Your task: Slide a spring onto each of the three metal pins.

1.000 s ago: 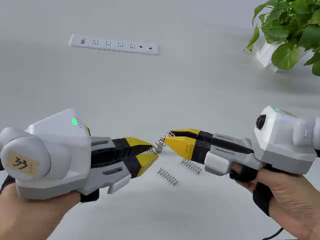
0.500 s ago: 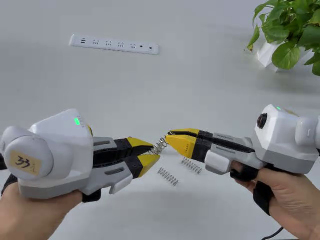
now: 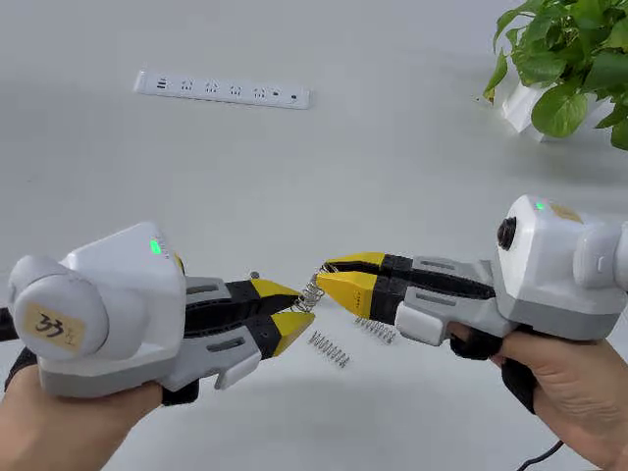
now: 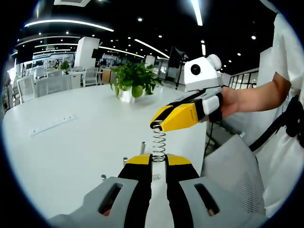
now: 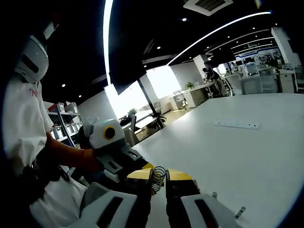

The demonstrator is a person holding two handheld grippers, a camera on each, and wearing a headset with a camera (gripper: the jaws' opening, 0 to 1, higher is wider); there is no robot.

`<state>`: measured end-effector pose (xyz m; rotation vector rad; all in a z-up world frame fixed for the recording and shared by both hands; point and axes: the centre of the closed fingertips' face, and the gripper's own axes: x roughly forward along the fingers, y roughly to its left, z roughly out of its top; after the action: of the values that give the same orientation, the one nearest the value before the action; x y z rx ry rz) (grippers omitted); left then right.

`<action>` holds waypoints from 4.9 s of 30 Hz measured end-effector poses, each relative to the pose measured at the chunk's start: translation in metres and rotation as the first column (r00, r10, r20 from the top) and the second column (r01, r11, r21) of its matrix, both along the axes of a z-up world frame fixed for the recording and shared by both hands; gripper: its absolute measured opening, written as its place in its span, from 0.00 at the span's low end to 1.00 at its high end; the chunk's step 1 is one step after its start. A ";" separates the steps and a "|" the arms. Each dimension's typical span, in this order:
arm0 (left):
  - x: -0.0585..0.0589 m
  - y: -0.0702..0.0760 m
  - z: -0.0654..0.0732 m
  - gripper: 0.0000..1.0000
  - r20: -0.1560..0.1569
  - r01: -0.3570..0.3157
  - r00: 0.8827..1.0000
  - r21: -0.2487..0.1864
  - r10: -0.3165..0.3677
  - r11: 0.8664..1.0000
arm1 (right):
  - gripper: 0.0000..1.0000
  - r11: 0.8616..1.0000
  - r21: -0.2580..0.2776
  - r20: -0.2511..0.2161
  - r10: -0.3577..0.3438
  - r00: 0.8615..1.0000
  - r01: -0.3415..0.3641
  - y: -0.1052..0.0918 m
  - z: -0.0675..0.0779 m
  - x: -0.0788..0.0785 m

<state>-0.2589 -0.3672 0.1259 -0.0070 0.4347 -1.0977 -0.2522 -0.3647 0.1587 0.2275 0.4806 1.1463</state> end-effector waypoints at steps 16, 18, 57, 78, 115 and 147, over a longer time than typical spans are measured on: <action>-0.001 -0.003 -0.002 0.07 -0.002 0.022 1.000 0.007 -0.022 1.000 | 0.06 0.991 -0.112 0.083 0.084 0.993 -0.075 0.002 0.001 -0.004; -0.001 -0.003 -0.002 0.07 0.000 0.023 1.000 0.009 -0.023 1.000 | 0.06 0.989 -0.125 0.092 0.095 0.991 -0.083 0.004 0.002 -0.006; -0.008 -0.007 -0.006 0.07 0.044 0.088 0.995 0.058 -0.090 0.994 | 0.25 0.522 -0.643 0.027 0.747 0.665 -0.560 0.007 -0.003 -0.020; -0.009 -0.012 -0.004 0.07 0.045 0.109 0.993 0.053 -0.111 0.993 | 0.11 0.293 -0.721 -0.108 0.847 0.520 -0.628 -0.001 -0.024 -0.024; -0.016 -0.008 -0.008 0.07 0.048 0.118 0.992 0.028 -0.119 0.993 | 0.07 0.281 -0.715 -0.142 0.838 0.527 -0.640 0.005 -0.028 -0.034; -0.007 0.048 -0.024 0.41 0.054 -0.015 0.998 0.071 0.011 0.997 | 0.07 0.368 -0.744 -0.076 0.782 0.618 -0.558 0.014 -0.020 -0.008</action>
<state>-0.2658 -0.3193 0.1018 0.0827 0.4247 -1.0662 -0.2598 -0.3505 0.1382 -0.9470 0.7545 1.6801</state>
